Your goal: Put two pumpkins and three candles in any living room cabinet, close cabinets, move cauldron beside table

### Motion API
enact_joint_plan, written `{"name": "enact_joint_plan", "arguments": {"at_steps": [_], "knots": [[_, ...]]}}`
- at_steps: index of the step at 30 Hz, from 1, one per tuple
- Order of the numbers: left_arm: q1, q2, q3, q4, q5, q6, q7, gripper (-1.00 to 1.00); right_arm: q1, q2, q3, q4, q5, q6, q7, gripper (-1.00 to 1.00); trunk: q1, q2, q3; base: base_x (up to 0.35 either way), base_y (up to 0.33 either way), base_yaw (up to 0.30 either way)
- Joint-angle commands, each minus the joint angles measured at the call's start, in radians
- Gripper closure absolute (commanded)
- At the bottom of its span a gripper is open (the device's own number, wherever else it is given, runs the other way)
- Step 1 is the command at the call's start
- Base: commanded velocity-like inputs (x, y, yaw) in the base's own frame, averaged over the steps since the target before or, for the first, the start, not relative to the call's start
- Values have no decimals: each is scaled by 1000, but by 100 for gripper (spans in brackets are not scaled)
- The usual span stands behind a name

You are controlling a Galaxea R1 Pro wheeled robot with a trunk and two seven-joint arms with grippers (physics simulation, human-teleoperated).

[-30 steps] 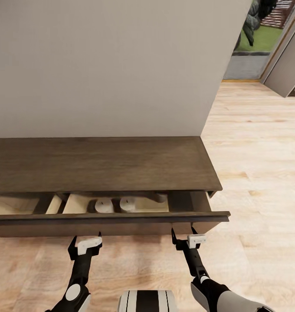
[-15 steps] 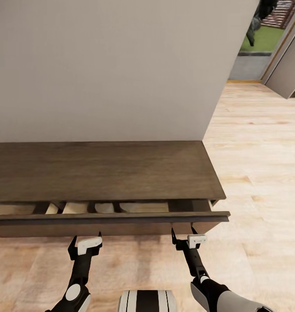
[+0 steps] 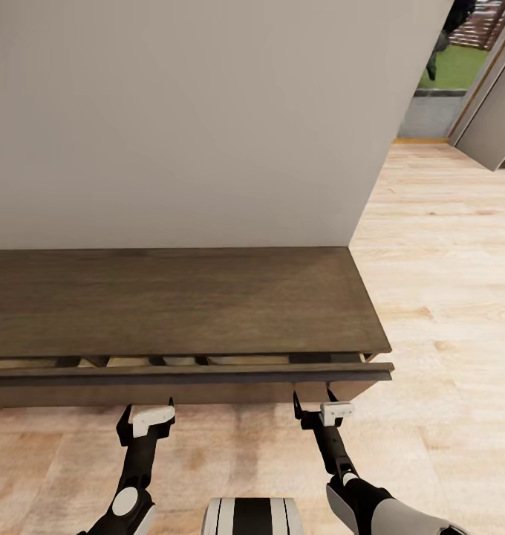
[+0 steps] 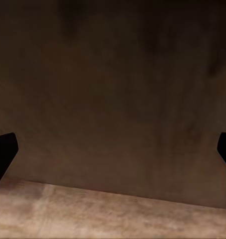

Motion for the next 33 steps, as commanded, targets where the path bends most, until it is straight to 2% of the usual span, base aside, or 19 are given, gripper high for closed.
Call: {"name": "enact_joint_plan", "arguments": {"at_steps": [1, 18, 33], "knots": [[0, 0, 0, 0, 0, 0, 0, -100, 0, 0, 4, 0, 4, 1, 0, -100, 0, 0, 0, 110, 0, 0], [0, 0, 0, 0, 0, 0, 1, -100, 0, 1, 4, 0, 4, 2, 0, -100, 0, 0, 0, 71, 0, 0], [0, 0, 0, 0, 0, -1, 0, -100, 0, 1, 4, 0, 4, 2, 0, -100, 0, 0, 0, 14, 0, 0]]}}
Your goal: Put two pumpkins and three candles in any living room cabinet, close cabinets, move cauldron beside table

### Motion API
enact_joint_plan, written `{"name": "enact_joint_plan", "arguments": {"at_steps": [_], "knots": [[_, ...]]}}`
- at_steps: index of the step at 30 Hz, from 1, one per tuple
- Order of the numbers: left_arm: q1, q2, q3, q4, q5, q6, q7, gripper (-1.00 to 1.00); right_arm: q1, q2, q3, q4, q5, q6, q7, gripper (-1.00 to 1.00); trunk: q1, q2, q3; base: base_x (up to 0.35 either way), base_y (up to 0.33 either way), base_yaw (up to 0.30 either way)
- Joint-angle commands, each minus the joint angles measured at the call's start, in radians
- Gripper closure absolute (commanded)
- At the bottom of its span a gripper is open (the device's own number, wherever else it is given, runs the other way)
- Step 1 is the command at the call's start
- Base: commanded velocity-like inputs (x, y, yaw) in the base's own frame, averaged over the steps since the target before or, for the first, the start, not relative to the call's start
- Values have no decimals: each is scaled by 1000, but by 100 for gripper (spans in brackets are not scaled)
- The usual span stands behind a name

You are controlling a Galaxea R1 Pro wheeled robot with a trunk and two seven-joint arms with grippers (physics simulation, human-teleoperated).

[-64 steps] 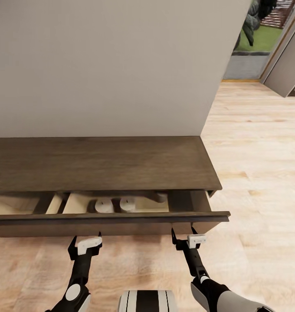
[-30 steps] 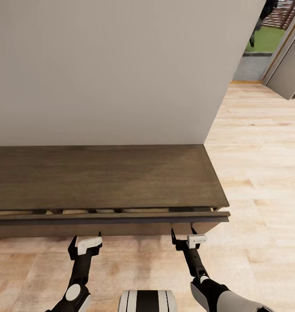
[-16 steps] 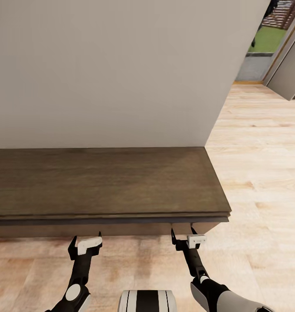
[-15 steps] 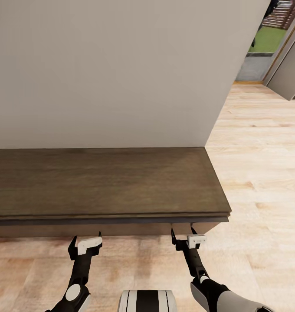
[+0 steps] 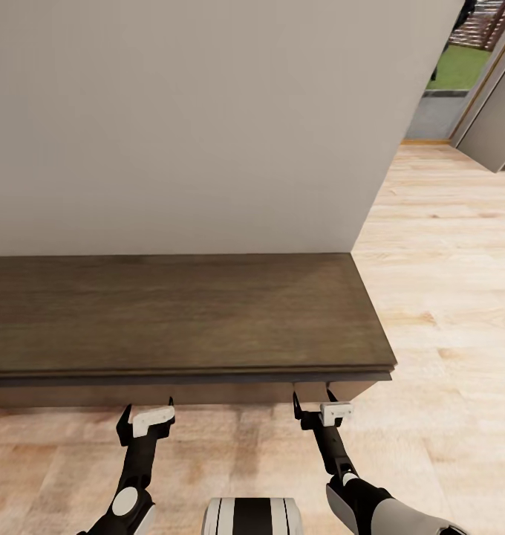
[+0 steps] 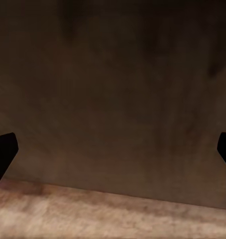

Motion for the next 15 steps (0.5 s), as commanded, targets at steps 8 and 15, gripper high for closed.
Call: {"name": "enact_joint_plan", "arguments": {"at_steps": [8, 15], "knots": [[0, 0, -1, 0, 0, -2, -1, -100, 0, 0, 3, 0, 3, 0, 0, -100, 0, 0, 0, -3, 0, 0], [0, 0, -2, 0, 0, -2, -1, -100, 0, 0, 3, -1, 4, 0, 0, -100, 0, 0, 0, -293, 0, 0]]}}
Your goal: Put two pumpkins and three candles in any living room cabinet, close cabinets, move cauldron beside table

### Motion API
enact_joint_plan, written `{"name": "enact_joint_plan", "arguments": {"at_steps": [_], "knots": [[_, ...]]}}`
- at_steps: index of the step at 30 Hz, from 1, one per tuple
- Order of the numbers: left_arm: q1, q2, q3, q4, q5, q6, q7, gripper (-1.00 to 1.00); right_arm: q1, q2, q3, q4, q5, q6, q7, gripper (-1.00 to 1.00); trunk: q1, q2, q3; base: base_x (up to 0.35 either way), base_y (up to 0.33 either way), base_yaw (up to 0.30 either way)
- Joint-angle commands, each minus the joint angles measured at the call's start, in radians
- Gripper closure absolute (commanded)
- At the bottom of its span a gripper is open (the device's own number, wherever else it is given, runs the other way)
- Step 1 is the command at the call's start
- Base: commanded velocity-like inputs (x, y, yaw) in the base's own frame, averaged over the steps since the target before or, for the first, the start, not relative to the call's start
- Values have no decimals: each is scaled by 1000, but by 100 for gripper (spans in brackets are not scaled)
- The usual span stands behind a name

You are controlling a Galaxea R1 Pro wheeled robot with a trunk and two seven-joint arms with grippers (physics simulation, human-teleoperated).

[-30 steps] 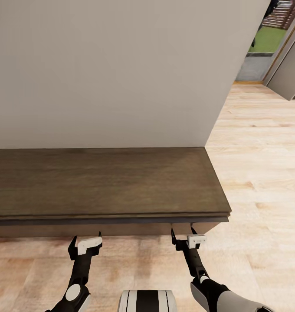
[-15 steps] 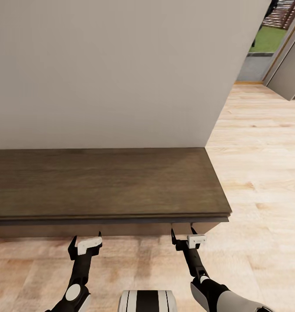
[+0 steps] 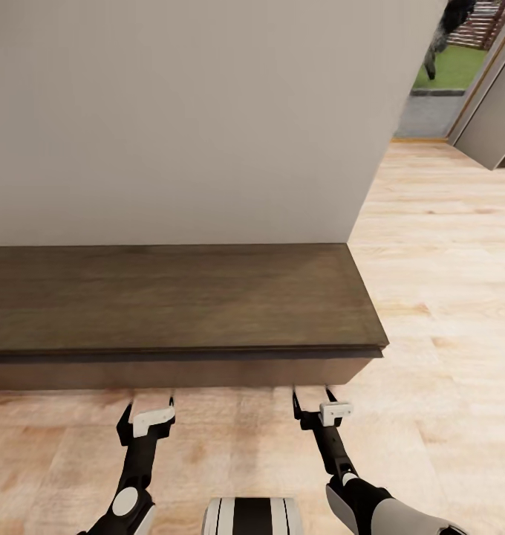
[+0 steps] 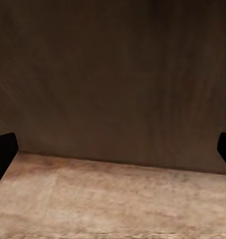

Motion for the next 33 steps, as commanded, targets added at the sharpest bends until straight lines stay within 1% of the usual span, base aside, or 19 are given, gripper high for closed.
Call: {"name": "enact_joint_plan", "arguments": {"at_steps": [1, 5, 7, 10, 13, 17, 18, 19, 21, 23, 24, 25, 26, 27, 28, 29, 30, 31, 33], "knots": [[0, 0, 0, 0, 0, 0, 0, -100, 0, 0, 0, 0, 0, 0, 0, -100, 0, 0, 0, -324, 0, 0], [0, 0, 0, 0, 1, 3, -1, -100, 0, 0, 0, 1, -1, 2, 0, -100, 0, 0, 0, -327, 0, 0], [0, 0, 1, 0, 4, 5, -3, -100, 0, 0, 1, 0, -1, 21, 1, -100, 0, 0, 0, -330, 0, 0], [0, 1, 5, 0, 7, 11, -9, -100, 0, 0, 0, -2, 1, 108, 1, -100, 0, 0, 0, -334, 0, 0], [0, 1, 8, 0, 10, 25, -10, -100, 0, -1, -2, -6, -4, 156, 0, -100, 0, 0, 0, -337, 0, 0], [0, 3, 14, -2, 14, 125, -6, -100, 0, -2, -10, -12, -11, 272, -1, -100, 0, 0, 0, -316, 0, 0], [0, 3, 14, -5, 15, 172, -6, -100, -4, -1, -12, -18, -12, 335, -2, -100, 0, 0, 0, -170, 0, 0], [0, 3, 14, -7, 16, 194, -5, -100, -5, -1, -14, -29, -12, 366, -3, -100, 0, 0, 0, -136, 0, 0], [0, 3, 15, -17, 18, 279, -5, -100, -8, 0, -22, -91, -13, 498, -5, -100, 0, 0, 0, -71, 0, 0], [0, 4, 27, -50, 24, 390, -7, -100, -10, -2, -43, -192, -13, 676, -6, -100, 0, 0, 0, -29, 0, 0], [0, 5, 47, -81, 35, 467, -9, -100, -10, -4, -64, -256, -13, 779, -6, -100, 0, 0, 0, -15, 0, 0], [0, 5, 90, -131, 67, 593, -11, -100, -6, -9, -102, -347, -12, 917, -9, -100, 0, 0, 0, -7, 0, 0], [0, 6, 118, -157, 95, 672, -13, -100, -4, -12, -127, -395, -11, 989, -12, -100, 0, 0, 0, -5, 0, 0], [0, 5, 153, -186, 145, 788, -14, -100, -1, -15, -162, -453, -10, 1078, -23, -100, 0, 0, 0, -2, 0, 0], [0, 5, 161, -194, 161, 822, -14, -100, -1, -16, -172, -469, -9, 1101, -28, -100, 0, 0, 0, -2, 0, 0], [0, 5, 173, -207, 188, 880, -15, -100, 0, -16, -188, -492, -7, 1140, -39, -100, 0, 0, 0, -1, 0, 0], [0, 5, 180, -220, 206, 924, -15, -100, 1, -17, -199, -507, -7, 1167, -51, -100, 0, 0, 0, 0, 0, 0], [0, 6, 185, -228, 219, 954, -15, -100, 1, -18, -206, -516, -7, 1185, -61, -100, 0, 0, 0, 0, 0, 0], [0, 8, 192, -241, 234, 994, -15, -100, 1, -19, -213, -526, -7, 1204, -76, -100, 0, 0, 0, 0, 0, 0]]}}
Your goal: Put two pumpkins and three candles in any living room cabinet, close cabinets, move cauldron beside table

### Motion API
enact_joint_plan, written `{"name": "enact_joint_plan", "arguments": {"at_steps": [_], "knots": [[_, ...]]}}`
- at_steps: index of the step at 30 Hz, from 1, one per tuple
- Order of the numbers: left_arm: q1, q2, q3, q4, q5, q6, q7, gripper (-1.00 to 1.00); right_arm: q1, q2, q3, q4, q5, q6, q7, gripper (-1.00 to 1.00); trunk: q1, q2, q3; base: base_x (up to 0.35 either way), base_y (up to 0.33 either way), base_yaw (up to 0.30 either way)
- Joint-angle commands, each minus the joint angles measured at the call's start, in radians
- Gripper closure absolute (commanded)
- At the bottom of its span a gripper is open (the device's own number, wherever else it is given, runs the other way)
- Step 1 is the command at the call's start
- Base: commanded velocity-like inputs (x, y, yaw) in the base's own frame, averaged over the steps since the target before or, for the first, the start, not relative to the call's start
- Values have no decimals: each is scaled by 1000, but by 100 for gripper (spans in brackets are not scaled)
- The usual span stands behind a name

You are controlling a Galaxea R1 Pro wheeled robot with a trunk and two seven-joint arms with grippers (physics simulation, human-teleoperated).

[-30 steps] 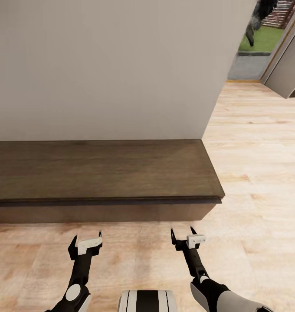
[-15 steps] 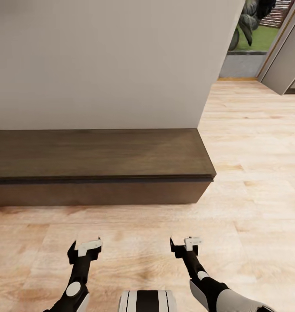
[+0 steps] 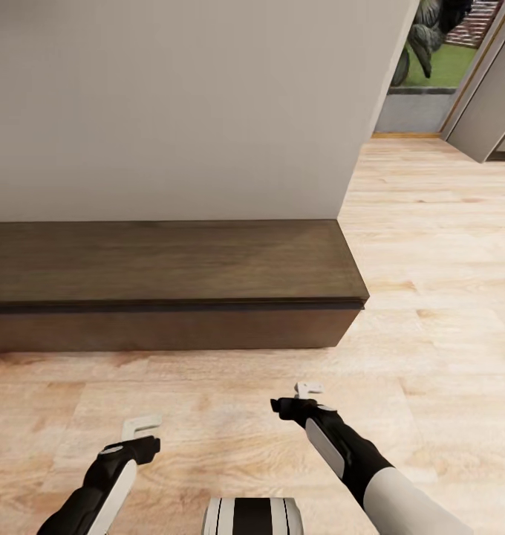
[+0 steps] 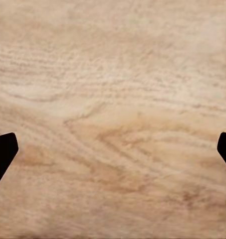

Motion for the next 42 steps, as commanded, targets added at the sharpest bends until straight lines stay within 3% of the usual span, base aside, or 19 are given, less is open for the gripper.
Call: {"name": "enact_joint_plan", "arguments": {"at_steps": [1, 5, 8, 11, 16, 21, 26, 42], "knots": [[-1, 1, 2, -4, 4, 21, 0, -100, 0, 0, -2, -3, 0, 5, -6, -100, 0, 0, 0, 0, 0, 0], [-3, 3, 21, -38, 9, 126, -7, -100, 0, 7, -3, -8, 6, 12, -23, -100, 0, 0, 4, 0, 0, 0], [-7, 4, 63, -66, 10, 193, -78, -100, 0, 12, -4, -10, 3, 13, -54, -100, -2, 1, 15, 0, 0, 0], [-22, 5, 104, -72, 7, 239, -147, -100, 0, 16, -7, -10, -4, 23, -88, -100, -3, 2, 27, 0, 0, 0], [-31, 6, 136, -76, 8, 264, -166, -100, -1, 20, -8, -7, -8, 79, -112, -100, -5, 3, 46, 0, 0, 0], [-32, 6, 142, -92, 7, 273, -169, -100, -1, 27, -10, -9, -6, 150, -116, -100, -8, 4, 66, 0, 0, 0], [-32, -4, 144, -109, 1, 294, -172, -100, -8, 62, 3, -9, 5, 171, -124, -100, -10, 5, 85, 0, 0, 0], [-32, -7, 135, -108, 1, 317, -173, -100, 23, 79, 12, 50, 3, 201, -124, -100, -17, 9, 147, 0, 0, 0]]}}
